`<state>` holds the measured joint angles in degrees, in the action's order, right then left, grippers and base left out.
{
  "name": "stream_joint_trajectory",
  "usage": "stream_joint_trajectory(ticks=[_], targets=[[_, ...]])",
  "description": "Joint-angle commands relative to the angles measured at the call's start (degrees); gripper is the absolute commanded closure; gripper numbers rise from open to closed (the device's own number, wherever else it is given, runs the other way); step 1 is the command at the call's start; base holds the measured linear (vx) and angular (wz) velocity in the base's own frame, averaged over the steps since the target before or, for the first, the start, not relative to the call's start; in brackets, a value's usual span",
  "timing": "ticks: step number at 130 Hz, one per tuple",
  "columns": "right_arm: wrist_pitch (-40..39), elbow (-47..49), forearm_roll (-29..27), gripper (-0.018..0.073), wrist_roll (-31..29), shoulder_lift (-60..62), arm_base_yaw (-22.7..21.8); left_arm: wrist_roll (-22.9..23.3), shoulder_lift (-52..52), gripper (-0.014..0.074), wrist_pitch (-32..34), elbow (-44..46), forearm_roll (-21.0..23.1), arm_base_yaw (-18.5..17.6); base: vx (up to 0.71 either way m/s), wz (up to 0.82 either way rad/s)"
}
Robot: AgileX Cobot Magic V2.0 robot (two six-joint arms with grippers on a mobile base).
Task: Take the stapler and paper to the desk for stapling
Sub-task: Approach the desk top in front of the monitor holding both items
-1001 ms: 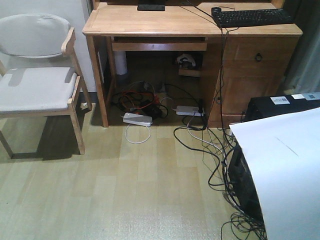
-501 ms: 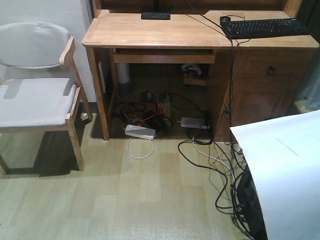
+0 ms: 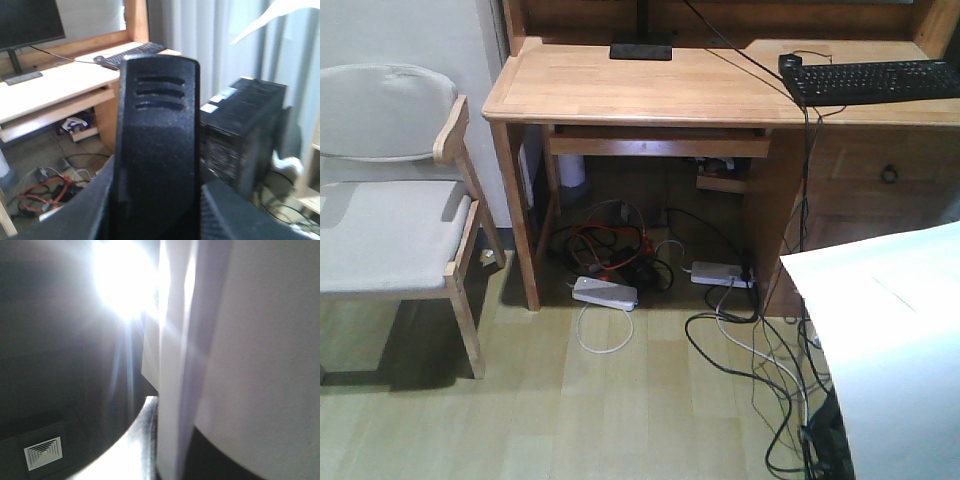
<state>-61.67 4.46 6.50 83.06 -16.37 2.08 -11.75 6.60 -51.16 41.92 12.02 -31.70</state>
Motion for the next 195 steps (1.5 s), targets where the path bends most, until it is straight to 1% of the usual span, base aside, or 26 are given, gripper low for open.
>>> stream_joint_trajectory(ticks=[1,195], targets=[[-2.6,1.5,0.1,0.0565,-0.5,-0.7,-0.4,0.1,0.9,0.0603,6.5,1.4,1.1,-0.3,0.30,0.02],[-2.5,1.5,0.1,0.0565,-0.5,-0.7,-0.4,0.1,0.9,0.0603,6.5,1.4,1.1,-0.3,0.31,0.00]])
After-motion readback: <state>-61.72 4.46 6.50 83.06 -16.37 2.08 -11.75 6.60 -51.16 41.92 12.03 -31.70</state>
